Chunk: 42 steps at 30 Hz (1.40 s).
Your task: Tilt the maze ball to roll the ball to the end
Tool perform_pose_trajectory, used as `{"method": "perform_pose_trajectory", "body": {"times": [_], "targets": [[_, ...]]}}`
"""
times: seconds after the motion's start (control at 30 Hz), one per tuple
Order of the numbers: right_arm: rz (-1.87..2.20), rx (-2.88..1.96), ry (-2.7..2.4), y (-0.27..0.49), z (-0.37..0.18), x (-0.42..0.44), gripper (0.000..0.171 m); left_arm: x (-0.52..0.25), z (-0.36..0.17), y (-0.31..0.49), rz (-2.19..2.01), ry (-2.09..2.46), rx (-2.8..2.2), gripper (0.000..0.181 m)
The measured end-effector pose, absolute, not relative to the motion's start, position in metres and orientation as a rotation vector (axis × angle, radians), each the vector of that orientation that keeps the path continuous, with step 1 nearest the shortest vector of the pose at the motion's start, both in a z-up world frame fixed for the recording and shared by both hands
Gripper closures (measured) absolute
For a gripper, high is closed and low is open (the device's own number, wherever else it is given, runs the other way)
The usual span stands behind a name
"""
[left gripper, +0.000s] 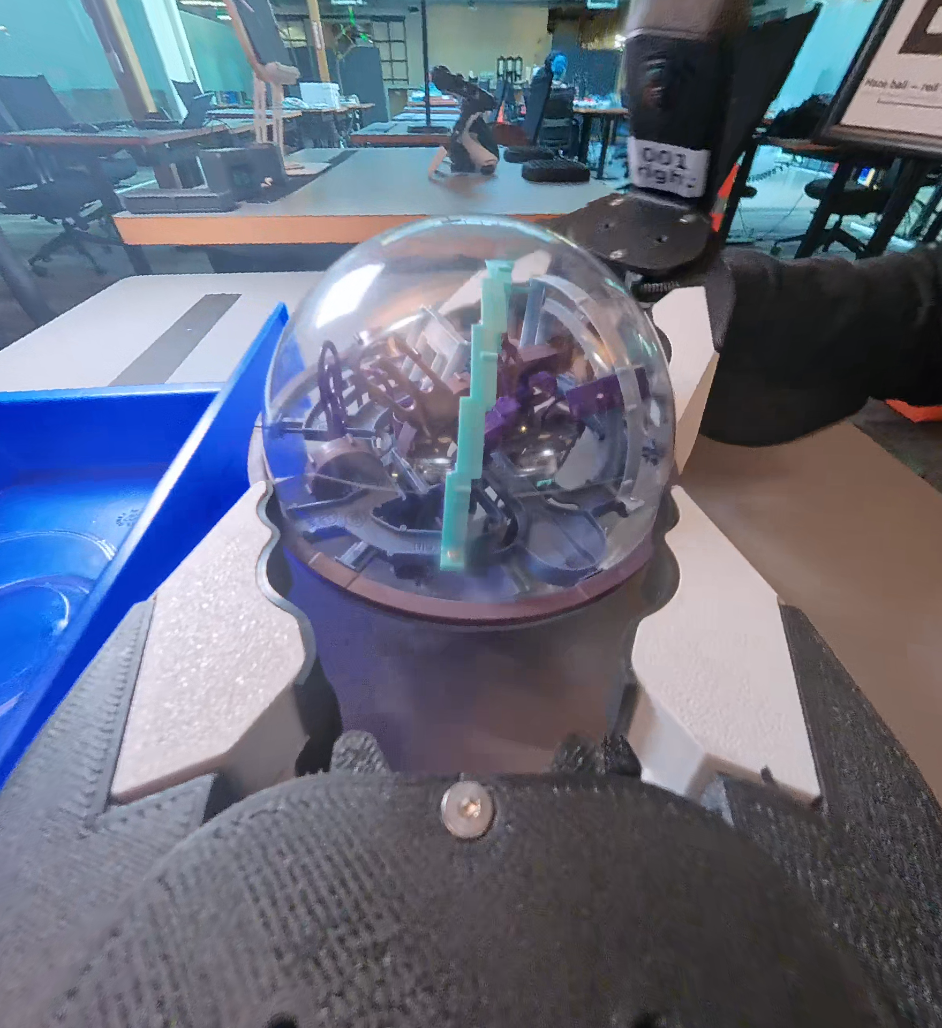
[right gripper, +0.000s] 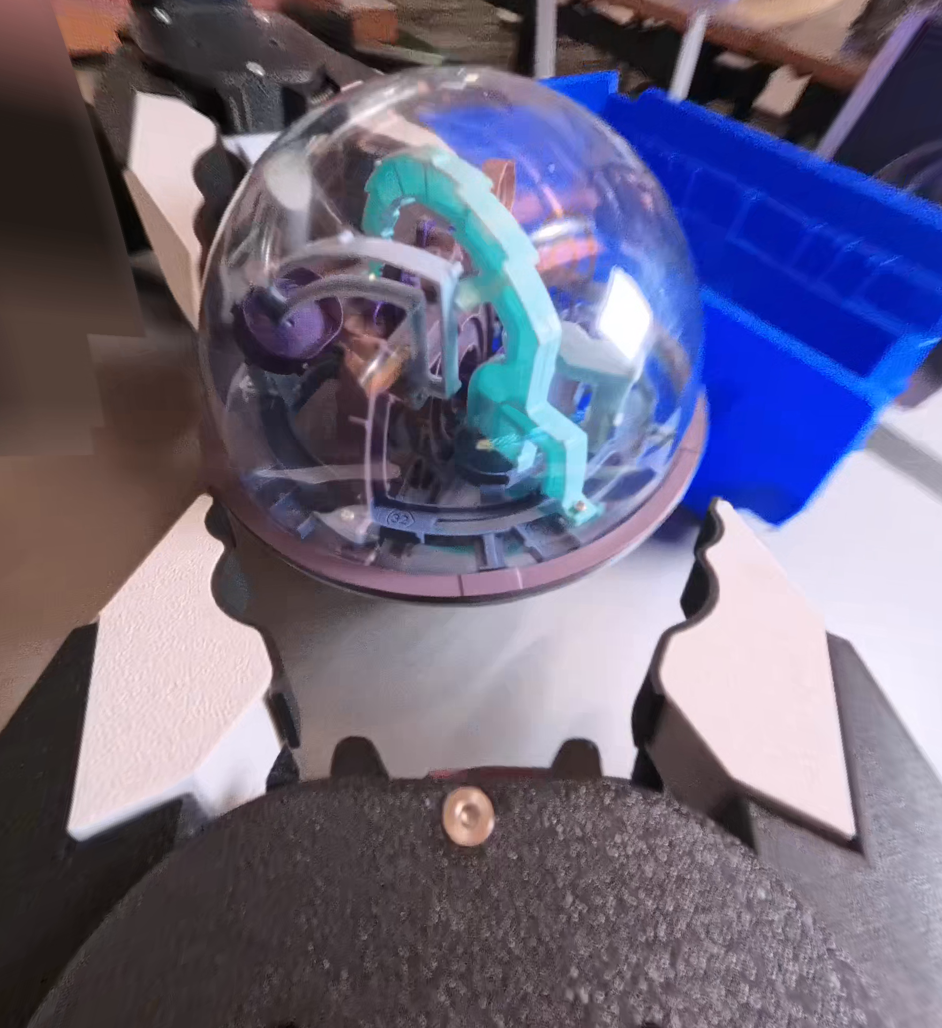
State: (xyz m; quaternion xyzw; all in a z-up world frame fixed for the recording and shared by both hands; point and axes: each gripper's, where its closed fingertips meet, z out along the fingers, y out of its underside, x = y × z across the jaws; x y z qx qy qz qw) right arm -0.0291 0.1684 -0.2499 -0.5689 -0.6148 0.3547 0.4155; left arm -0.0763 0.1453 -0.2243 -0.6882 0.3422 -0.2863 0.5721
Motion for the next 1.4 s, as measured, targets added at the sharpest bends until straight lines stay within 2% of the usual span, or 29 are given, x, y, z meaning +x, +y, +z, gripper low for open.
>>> {"method": "perform_pose_trajectory", "body": {"times": [0.03, 0.17, 0.27, 0.33, 0.57, 0.7, 1.07, 1.2, 1.37, 1.4], "targets": [[0.784, -1.386, -1.541, 0.176, -0.244, -0.026, 0.014, -0.077, -0.222, 0.149, -0.68, 0.78, -1.608, 0.053], [0.413, -1.135, -1.565, 0.184, -0.222, -0.018, 0.017, -0.072, -0.212, 0.16, -0.697, 0.739, -1.591, 0.059], [0.299, -1.088, -1.632, 0.182, -0.236, -0.025, 0.015, -0.064, -0.208, 0.168, -0.698, 0.728, -1.586, 0.059], [0.274, -1.075, -1.602, 0.189, -0.236, -0.027, 0.024, -0.06, -0.206, 0.173, -0.692, 0.727, -1.592, 0.056], [0.657, -1.264, -1.51, 0.19, -0.238, -0.027, 0.026, -0.063, -0.204, 0.167, -0.717, 0.805, -1.522, 0.048], [0.892, -1.379, -1.447, 0.19, -0.238, -0.027, 0.027, -0.067, -0.221, 0.174, -0.665, 0.84, -1.566, 0.045], [1.23, -1.607, -1.366, 0.186, -0.245, -0.022, 0.026, -0.064, -0.207, 0.177, -0.795, 0.706, -1.598, 0.05], [1.032, -1.531, -1.386, 0.198, -0.239, -0.018, 0.021, -0.064, -0.204, 0.181, -0.778, 0.673, -1.611, 0.055], [0.657, -1.213, -1.451, 0.204, -0.213, -0.012, 0.024, -0.052, -0.202, 0.195, -0.791, 0.639, -1.667, 0.062], [0.626, -1.205, -1.471, 0.204, -0.216, -0.014, 0.019, -0.047, -0.202, 0.197, -0.806, 0.638, -1.677, 0.066]]}}
